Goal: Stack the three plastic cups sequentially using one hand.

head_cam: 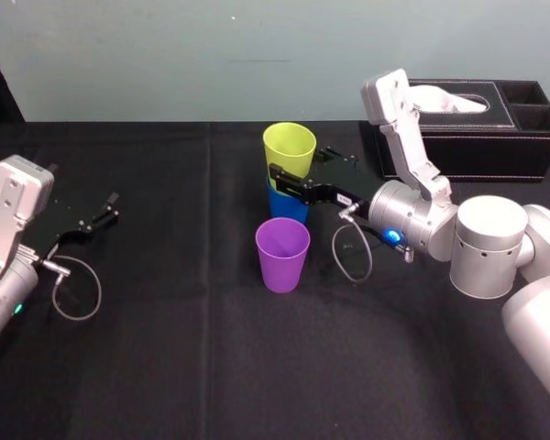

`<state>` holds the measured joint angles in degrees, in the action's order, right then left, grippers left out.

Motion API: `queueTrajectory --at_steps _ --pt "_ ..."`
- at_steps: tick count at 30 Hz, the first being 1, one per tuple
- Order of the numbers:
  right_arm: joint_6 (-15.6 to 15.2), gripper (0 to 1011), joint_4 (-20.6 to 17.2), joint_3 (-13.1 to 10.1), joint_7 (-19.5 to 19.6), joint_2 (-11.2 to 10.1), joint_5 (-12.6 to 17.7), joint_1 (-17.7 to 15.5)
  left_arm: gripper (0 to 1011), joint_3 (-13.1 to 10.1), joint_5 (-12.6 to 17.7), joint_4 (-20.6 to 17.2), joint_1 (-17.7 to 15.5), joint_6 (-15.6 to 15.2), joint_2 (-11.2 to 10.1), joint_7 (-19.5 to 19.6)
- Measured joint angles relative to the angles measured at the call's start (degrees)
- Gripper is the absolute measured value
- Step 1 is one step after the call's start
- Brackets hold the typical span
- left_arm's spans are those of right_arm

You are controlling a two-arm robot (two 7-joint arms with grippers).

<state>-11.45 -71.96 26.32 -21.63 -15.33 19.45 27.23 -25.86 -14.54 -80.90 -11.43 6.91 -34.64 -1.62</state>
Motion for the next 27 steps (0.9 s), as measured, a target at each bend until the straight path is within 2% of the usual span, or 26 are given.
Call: queueTrajectory --at_steps 13,18,23,27 --pt "0.0 719 0.3 -0.1 0.0 0.2 -0.3 -0.2 1011 0.0 0.0 0.0 0.0 0.0 0.0 0.0" --pt "0.0 818 0.3 -0.1 0.0 0.2 -0.3 -0.2 1011 0.0 0.0 0.0 0.0 0.0 0.0 0.0" --pt "0.0 965 0.3 -0.1 0.0 0.1 -0.3 -0.2 1011 0.0 0.0 0.0 0.0 0.0 0.0 0.0" --pt "0.0 1000 0.3 -0.1 0.0 0.1 -0.3 -0.2 1011 0.0 0.0 0.0 0.0 0.0 0.0 0.0"
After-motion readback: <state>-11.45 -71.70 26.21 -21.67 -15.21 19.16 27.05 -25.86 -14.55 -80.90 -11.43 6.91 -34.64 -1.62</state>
